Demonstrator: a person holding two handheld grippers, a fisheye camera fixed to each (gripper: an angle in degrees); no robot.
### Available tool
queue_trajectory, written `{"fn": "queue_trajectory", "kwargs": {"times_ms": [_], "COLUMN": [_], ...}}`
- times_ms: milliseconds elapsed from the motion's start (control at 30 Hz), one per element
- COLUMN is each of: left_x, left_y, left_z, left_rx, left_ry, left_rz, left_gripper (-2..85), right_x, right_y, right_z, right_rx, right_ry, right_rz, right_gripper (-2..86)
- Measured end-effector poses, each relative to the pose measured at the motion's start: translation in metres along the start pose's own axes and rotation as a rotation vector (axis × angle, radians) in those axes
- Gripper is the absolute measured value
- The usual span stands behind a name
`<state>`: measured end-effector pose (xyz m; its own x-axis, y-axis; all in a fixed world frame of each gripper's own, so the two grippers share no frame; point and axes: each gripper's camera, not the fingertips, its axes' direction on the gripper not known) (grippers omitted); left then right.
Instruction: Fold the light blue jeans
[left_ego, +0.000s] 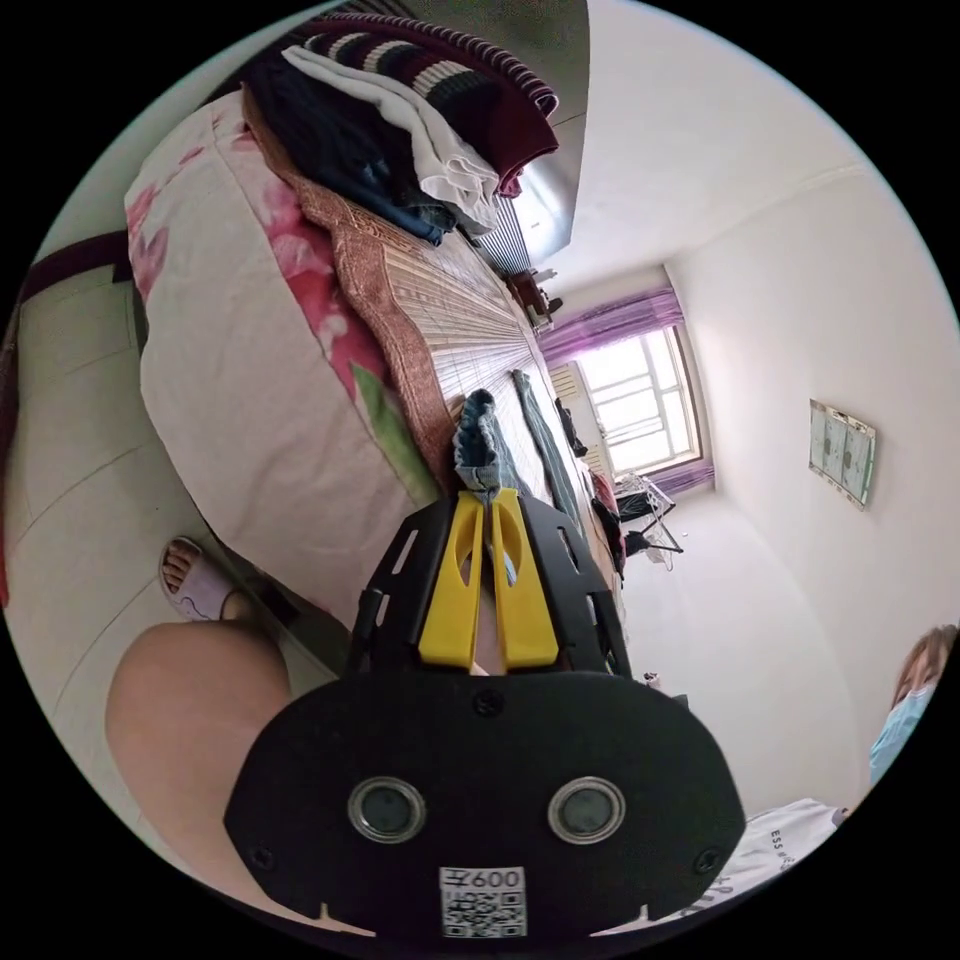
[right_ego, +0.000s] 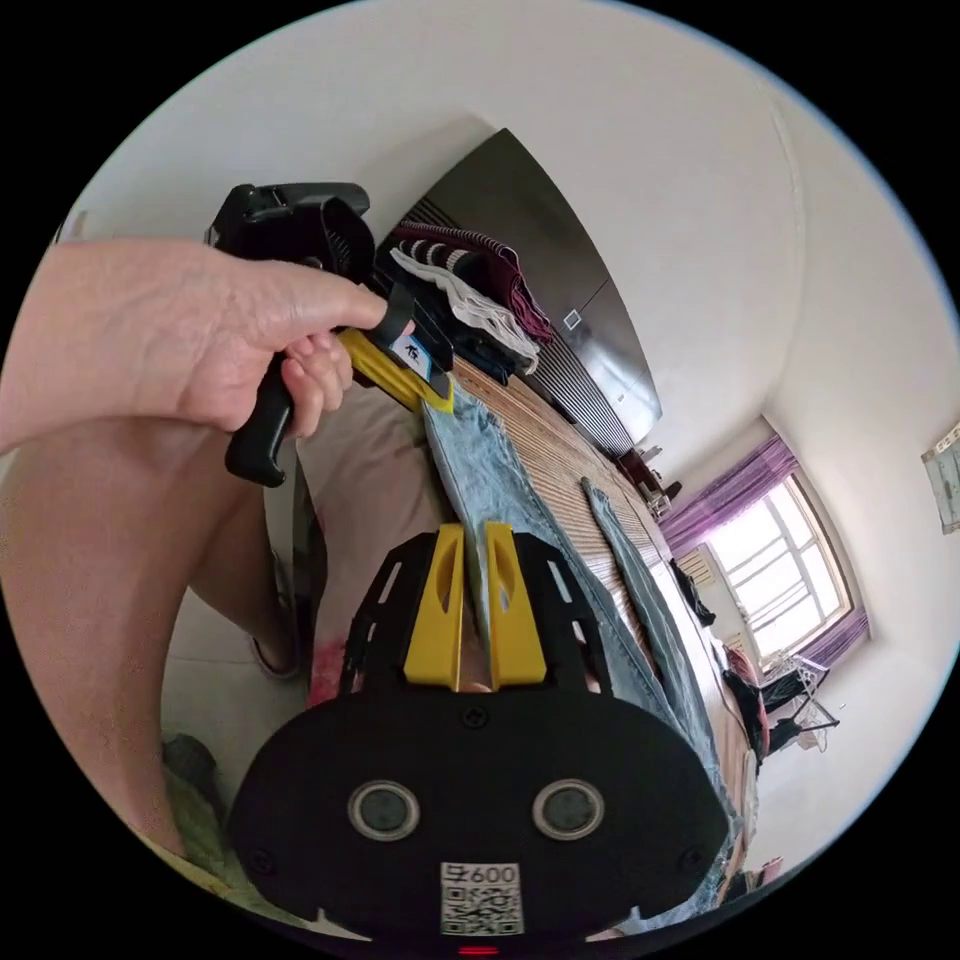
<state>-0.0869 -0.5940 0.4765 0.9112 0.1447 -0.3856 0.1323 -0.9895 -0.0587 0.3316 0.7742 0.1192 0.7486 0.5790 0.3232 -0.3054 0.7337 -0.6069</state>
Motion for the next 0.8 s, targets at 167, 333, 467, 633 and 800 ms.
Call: {"fn": "queue_trajectory", "kwargs": {"times_ms": [167, 333, 467, 633, 800], "left_x": [0.008, 0.013, 0.018, 0.035, 0.055], "left_y": [0.016, 0.029, 0.031, 0.030, 0.035], "left_z": [0.008, 0.014, 0.018, 0.020, 0.025], "left_rx": [-0.006, -0.011, -0.031, -0.053, -0.043], "left_ry": [0.058, 0.098, 0.132, 0.187, 0.206], "left_rz": [-0.054, -0.109, -0.113, -0.082, -0.070], "left_gripper": [1.4, 1.4, 1.3, 1.2, 1.4], "right_x": [0.012, -0.027, -0.043, -0.032, -0.057], "right_y": [-0.068, -0.092, -0.119, -0.145, -0.188], "right_z": [-0.006, 0.059, 0.058, 0.002, 0.006], "right_rx": [0.064, -0.148, -0.249, -0.179, -0.231], "right_ry": [-0.109, -0.047, 0.007, -0.014, 0.119], "right_rz": [-0.031, -0.183, -0.217, -0.080, -0.180], "right_gripper": [8.4, 10.8, 9.8, 6.4, 4.2]}}
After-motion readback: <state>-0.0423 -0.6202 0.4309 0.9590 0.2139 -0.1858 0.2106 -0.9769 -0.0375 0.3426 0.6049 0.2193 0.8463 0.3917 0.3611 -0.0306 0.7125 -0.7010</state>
